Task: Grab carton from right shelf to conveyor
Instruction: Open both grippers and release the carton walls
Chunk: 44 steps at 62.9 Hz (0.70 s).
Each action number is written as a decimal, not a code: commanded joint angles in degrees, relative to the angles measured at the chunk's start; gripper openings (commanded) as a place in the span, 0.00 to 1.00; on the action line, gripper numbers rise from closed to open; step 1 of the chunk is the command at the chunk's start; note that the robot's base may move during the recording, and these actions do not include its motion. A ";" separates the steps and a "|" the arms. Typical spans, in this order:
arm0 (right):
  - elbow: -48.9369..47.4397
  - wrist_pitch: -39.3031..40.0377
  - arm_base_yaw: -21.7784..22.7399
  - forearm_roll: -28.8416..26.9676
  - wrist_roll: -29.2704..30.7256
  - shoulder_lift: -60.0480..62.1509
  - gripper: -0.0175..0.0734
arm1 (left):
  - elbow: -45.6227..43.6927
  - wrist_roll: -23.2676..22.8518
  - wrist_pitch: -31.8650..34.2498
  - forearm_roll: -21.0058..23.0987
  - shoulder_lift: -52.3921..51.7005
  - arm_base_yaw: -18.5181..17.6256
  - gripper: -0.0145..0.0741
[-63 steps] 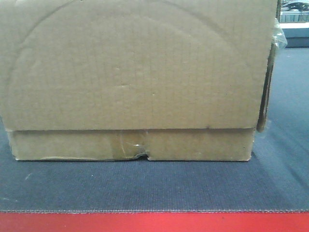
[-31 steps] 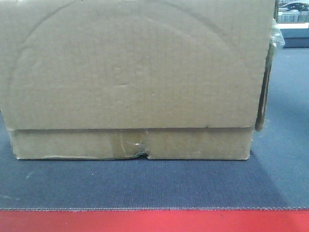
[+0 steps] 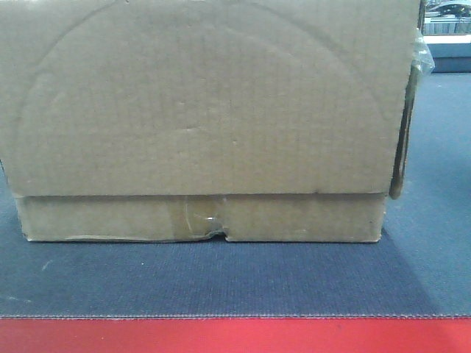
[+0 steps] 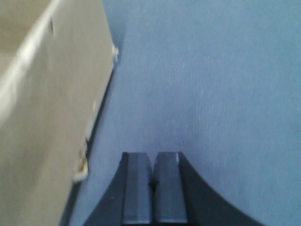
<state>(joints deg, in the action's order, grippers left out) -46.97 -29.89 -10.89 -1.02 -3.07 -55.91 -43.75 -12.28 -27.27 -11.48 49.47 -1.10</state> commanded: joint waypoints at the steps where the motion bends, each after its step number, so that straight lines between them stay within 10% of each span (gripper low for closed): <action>1: 5.80 6.07 0.36 0.46 0.26 5.15 0.12 | 7.10 0.04 7.63 0.25 -5.78 0.03 0.18; 44: 19.64 8.18 0.36 0.46 0.26 45.58 0.12 | 20.27 0.04 9.22 0.75 -45.77 0.03 0.18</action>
<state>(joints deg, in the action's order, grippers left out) -27.49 -23.13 -10.89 -1.02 -3.07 -11.41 -23.73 -12.21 -17.45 -10.67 4.97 -1.10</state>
